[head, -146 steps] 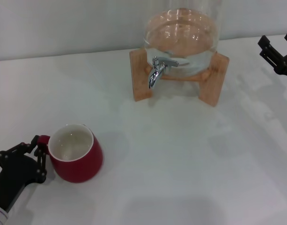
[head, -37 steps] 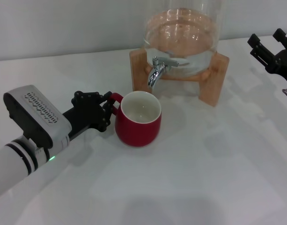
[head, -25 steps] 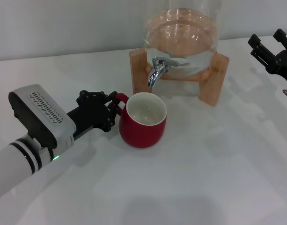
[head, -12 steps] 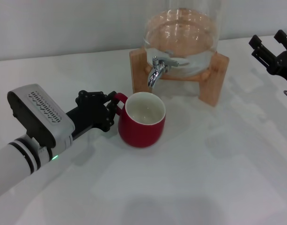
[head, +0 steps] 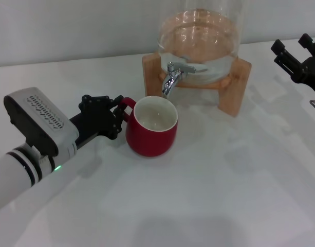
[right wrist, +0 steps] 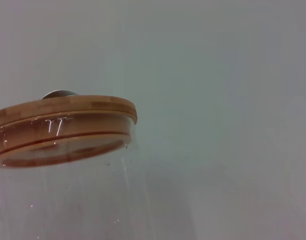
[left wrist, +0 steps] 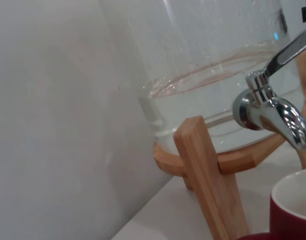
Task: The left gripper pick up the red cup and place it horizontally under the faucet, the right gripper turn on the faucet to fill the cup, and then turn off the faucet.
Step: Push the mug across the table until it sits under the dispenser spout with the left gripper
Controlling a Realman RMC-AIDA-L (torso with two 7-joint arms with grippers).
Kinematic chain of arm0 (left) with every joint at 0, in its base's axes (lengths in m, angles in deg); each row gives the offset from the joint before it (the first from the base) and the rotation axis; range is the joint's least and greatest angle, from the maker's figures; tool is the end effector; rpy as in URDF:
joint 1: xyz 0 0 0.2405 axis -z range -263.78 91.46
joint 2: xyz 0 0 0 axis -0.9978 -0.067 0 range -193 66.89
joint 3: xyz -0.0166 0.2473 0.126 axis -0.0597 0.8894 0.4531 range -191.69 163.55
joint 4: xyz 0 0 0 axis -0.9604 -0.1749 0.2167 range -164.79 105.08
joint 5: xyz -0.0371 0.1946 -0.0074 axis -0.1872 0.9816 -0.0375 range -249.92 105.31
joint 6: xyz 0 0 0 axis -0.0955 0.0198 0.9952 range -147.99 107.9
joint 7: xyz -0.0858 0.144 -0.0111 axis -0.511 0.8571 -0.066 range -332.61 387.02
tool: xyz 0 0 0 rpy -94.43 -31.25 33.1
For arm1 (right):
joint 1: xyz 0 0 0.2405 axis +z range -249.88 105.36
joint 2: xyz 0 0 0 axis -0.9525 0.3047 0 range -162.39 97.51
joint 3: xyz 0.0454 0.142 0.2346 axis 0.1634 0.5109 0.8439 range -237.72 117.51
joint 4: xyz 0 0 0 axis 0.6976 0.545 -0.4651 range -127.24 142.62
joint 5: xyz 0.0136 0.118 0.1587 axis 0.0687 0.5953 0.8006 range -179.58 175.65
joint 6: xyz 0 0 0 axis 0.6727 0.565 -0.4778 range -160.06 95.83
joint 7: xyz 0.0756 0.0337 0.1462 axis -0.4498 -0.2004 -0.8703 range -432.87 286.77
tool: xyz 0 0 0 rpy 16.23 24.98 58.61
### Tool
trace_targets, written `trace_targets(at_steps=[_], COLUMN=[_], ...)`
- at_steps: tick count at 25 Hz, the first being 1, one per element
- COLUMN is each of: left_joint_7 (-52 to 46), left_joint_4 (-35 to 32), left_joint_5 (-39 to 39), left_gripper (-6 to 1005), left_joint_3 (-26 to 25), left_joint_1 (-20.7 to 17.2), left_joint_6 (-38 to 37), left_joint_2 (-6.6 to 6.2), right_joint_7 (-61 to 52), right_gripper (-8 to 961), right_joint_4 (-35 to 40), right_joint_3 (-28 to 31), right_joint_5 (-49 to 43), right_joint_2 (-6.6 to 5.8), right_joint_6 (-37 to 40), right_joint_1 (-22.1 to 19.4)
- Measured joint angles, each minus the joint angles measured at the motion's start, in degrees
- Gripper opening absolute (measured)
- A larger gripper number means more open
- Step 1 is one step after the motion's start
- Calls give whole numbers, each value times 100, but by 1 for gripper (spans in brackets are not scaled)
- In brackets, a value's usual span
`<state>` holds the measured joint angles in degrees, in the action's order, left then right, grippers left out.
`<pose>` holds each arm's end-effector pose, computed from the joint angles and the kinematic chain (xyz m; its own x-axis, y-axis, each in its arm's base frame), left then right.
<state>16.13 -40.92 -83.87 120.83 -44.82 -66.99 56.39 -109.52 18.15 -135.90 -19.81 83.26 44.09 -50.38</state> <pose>-0.2327 0.3959 -0.1301 0.9452 -0.0861 0.3150 0.1522 -0.7374 -0.6581 0.3293 0.3502 0.0303 0.5103 0.1125 -0.8526 -0.7909 -0.3279 -0.5166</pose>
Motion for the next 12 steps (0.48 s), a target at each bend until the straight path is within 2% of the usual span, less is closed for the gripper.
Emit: trace_targets(at_steps=[12], left_joint_7=[0], left_joint_4=[99], left_joint_5=[-4], left_gripper=[89], left_joint_3=[0], left_joint_1=[178], left_joint_6=[45], left_joint_2=[-1], right_joint_7=[-1], right_gripper=[862], right_joint_4=[0], right_joint_3=[-11], right_joint_5=[0], right_joint_2=[6], right_joint_6=[-1], right_joint_1=[-3])
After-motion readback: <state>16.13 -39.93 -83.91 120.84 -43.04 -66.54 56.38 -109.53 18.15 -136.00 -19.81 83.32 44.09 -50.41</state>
